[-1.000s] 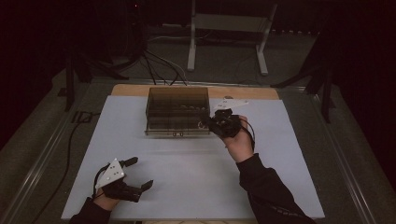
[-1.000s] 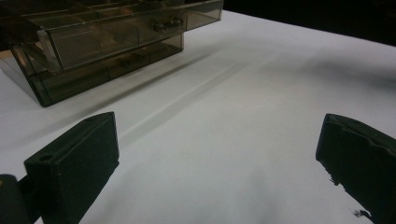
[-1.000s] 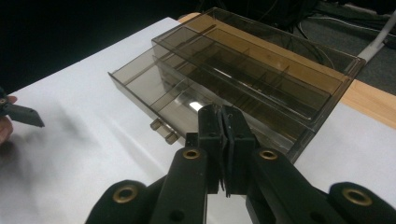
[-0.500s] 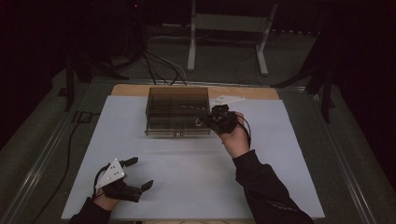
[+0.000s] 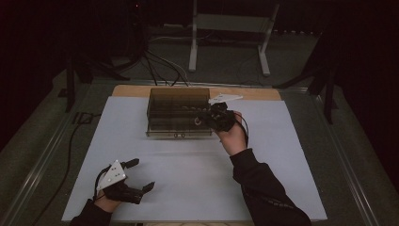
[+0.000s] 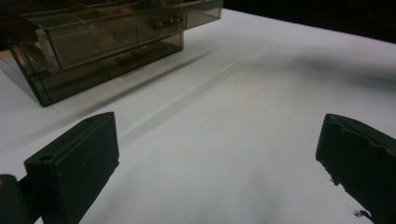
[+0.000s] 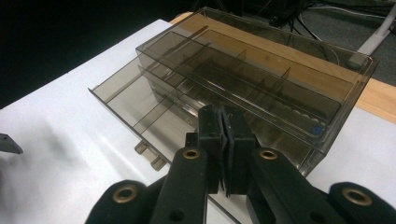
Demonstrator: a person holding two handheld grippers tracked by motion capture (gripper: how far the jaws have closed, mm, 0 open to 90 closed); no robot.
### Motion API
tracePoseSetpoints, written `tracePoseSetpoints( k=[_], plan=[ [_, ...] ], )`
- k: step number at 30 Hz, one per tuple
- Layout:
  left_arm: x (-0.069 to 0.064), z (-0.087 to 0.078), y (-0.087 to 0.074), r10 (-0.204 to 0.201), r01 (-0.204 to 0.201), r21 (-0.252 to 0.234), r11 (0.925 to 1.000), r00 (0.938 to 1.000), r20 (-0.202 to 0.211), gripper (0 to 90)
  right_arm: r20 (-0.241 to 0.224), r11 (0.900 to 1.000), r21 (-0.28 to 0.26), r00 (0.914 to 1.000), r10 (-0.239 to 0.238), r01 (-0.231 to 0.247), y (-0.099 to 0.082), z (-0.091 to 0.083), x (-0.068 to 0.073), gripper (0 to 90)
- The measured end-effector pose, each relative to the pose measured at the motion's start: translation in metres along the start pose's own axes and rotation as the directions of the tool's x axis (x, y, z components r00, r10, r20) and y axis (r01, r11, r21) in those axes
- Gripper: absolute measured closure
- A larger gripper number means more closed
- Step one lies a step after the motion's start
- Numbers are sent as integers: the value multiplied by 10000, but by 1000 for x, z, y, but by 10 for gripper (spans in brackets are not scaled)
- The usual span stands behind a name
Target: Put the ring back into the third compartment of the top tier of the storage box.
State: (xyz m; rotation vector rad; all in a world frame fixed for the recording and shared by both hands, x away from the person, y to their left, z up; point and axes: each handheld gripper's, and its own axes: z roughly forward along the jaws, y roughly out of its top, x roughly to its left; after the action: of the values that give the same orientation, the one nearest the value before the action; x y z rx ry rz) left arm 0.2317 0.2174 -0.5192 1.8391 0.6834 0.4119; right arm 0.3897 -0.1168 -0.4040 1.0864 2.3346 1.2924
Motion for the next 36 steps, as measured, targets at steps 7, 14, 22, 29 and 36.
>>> tracePoseSetpoints(
  k=[7,14,22,29,36],
  plan=[
    [0,0,1,-43,43,-113,9999,10000,-4,5,94,9999,122,9999,54,-56,0,9,-2,879],
    [0,0,1,-47,47,-115,9999,10000,34,5,141,9995,238,9997,209,-213,-2,18,-5,879],
    [0,0,0,-18,18,-4,10000,10000,28,5,180,9981,491,9991,374,-383,-9,31,-8,878],
    [0,0,0,32,-32,-45,10000,10000,16,5,322,9972,639,9988,378,-398,-12,39,-9,878],
    [0,0,1,2,-1,-111,9999,10000,47,5,478,9956,867,9984,312,-352,-15,45,-9,877]
  ],
)
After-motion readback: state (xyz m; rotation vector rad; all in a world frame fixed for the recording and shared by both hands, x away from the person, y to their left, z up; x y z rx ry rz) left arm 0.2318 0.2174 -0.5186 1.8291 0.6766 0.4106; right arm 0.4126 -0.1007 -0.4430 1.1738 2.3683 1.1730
